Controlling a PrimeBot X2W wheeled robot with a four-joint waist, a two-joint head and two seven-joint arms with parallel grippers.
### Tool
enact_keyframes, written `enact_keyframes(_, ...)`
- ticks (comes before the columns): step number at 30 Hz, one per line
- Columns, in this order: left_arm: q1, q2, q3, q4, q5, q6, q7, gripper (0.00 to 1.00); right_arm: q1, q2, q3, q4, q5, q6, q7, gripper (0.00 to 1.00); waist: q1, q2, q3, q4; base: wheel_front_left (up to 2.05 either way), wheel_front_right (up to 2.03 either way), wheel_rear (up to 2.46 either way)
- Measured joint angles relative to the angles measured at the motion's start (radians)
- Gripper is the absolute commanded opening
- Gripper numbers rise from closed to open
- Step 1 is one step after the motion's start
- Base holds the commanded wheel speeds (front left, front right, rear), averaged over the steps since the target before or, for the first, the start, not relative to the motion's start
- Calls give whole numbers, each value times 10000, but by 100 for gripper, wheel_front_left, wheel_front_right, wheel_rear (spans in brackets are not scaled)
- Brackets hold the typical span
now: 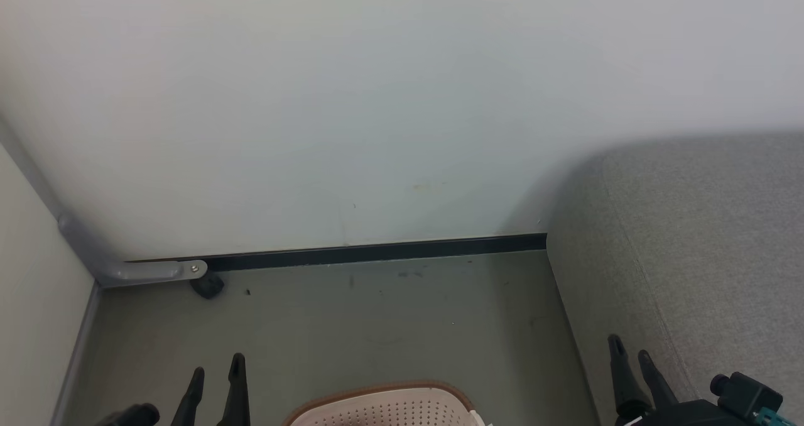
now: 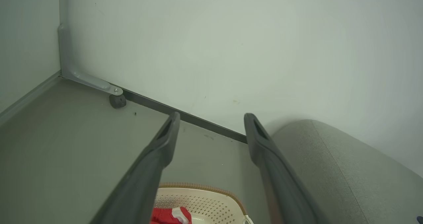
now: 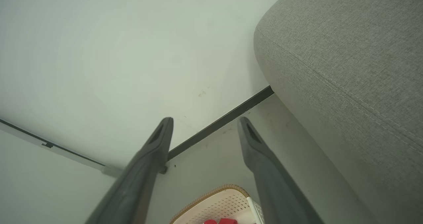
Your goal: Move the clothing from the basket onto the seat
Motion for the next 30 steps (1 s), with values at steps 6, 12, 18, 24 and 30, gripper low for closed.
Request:
enact_keyframes(6, 12, 77, -274, -10, 1110, 165, -242, 100, -123, -105, 366, 10, -765, -169, -236, 100, 0, 0, -12, 11, 0, 0, 0)
enact_keyframes(12, 14, 205, -523, -4, 2073, 332, -470, 100, -148, -226, 744, 15, -1574, -261, -458, 100, 0, 0, -42, 23, 0, 0, 0)
enact_keyframes(18, 25, 244, -755, -6, 3087, 453, -681, 100, -149, -360, 1070, 33, -2320, -351, -673, 100, 0, 0, -81, 26, 0, 0, 0)
enact_keyframes(24, 42, 278, -951, -6, 4000, 606, -903, 100, -151, -485, 1356, 38, -3066, -443, -905, 100, 0, 0, -110, 22, 0, 0, 0)
enact_keyframes(30, 49, 286, -1158, 17, 4909, 777, -1124, 100, -170, -579, 1655, 38, -3787, -506, -1124, 100, 0, 0, -110, 16, 0, 0, 0)
